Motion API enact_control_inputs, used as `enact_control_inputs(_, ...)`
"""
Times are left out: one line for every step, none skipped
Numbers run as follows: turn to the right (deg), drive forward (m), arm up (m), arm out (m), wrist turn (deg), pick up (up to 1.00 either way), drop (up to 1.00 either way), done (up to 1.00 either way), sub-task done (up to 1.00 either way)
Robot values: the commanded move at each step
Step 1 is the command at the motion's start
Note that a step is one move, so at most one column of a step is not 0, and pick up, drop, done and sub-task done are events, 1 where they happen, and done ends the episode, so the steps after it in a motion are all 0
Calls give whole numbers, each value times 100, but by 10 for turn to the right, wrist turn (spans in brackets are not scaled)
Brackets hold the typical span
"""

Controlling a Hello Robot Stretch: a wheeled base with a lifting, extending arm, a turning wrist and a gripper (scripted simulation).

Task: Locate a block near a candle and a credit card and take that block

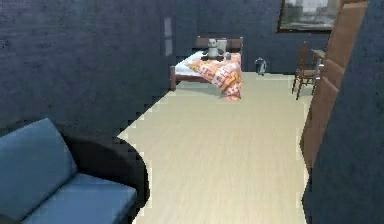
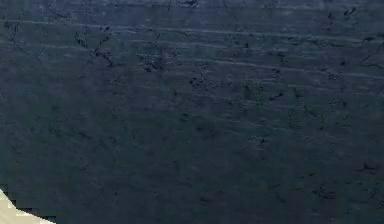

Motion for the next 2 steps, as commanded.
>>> enact_control_inputs(0,45,0,0,0,0,0,0,0)
enact_control_inputs(210,0,0,0,0,0,0,0,0)
